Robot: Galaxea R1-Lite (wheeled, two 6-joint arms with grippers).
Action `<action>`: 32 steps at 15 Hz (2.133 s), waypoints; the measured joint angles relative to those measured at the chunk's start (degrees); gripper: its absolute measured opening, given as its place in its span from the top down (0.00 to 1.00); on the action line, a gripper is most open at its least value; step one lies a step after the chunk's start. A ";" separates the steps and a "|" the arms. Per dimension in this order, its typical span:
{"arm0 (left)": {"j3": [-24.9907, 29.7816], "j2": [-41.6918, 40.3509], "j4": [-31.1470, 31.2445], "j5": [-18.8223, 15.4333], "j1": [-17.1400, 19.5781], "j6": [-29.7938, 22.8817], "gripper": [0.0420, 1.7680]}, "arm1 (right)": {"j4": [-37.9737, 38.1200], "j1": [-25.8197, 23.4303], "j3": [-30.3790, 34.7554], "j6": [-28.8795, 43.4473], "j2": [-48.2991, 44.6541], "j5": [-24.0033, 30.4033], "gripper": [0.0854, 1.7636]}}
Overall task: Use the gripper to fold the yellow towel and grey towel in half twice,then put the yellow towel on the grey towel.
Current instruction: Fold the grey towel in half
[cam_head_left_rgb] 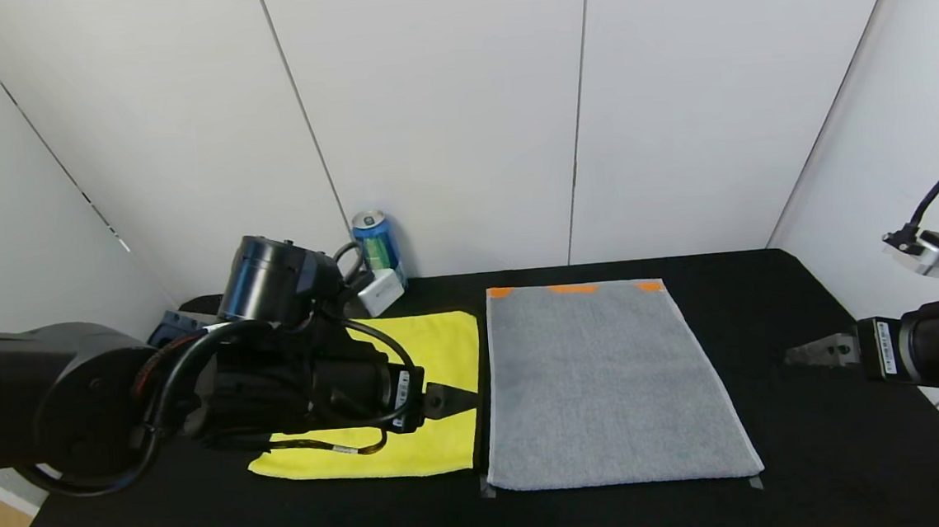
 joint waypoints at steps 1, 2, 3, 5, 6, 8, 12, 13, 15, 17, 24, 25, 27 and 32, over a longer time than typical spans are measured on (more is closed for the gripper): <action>0.00 0.85 -0.11 -0.88 -0.60 -0.99 0.03 | 0.00 0.00 0.07 0.00 0.96 1.17 0.03; 0.00 1.62 -0.22 -1.26 -1.12 -1.39 0.03 | -0.11 0.00 0.13 0.00 1.77 1.80 0.03; 0.11 2.38 -0.27 -1.37 -1.60 -1.61 0.03 | -0.11 0.02 0.18 0.05 2.51 2.13 0.03; 0.30 3.91 -0.29 -1.48 -2.67 -2.13 0.03 | -1.06 0.09 0.22 0.29 3.94 2.46 0.03; 0.33 4.68 -0.38 -1.54 -3.17 -3.04 0.03 | -1.56 0.11 0.24 0.41 4.55 2.51 0.03; 0.29 6.40 -0.44 -1.83 -4.11 -3.80 0.03 | -2.13 0.11 0.29 0.44 5.77 2.55 0.03; 0.05 9.98 -0.55 -3.50 -5.40 -4.27 0.03 | -4.40 0.44 0.30 1.28 8.22 3.54 0.03; 0.00 10.95 -0.74 -3.66 -5.73 -4.27 0.03 | -5.06 0.50 0.30 1.43 8.91 4.41 0.03; -0.01 12.82 -2.11 -3.74 -6.03 -4.27 0.03 | -5.67 0.52 0.29 1.43 10.09 4.79 0.03; -0.01 14.80 -3.07 -3.78 -6.14 -4.24 0.03 | -6.92 0.55 0.22 1.41 11.06 4.79 0.03; -0.72 19.30 -6.27 -4.10 -6.23 -4.11 0.03 | -8.18 1.76 0.46 3.06 12.59 4.90 0.03; -0.83 19.60 -6.31 -4.16 -6.28 -4.13 0.03 | -8.20 1.88 0.49 3.12 12.63 4.90 0.03; -1.08 20.10 -6.40 -4.56 -6.28 -4.02 0.03 | -8.16 2.10 0.51 3.45 12.68 4.90 0.03; -1.68 21.53 -6.73 -5.56 -6.50 -4.02 0.03 | -9.51 2.07 1.48 3.50 12.70 4.90 0.03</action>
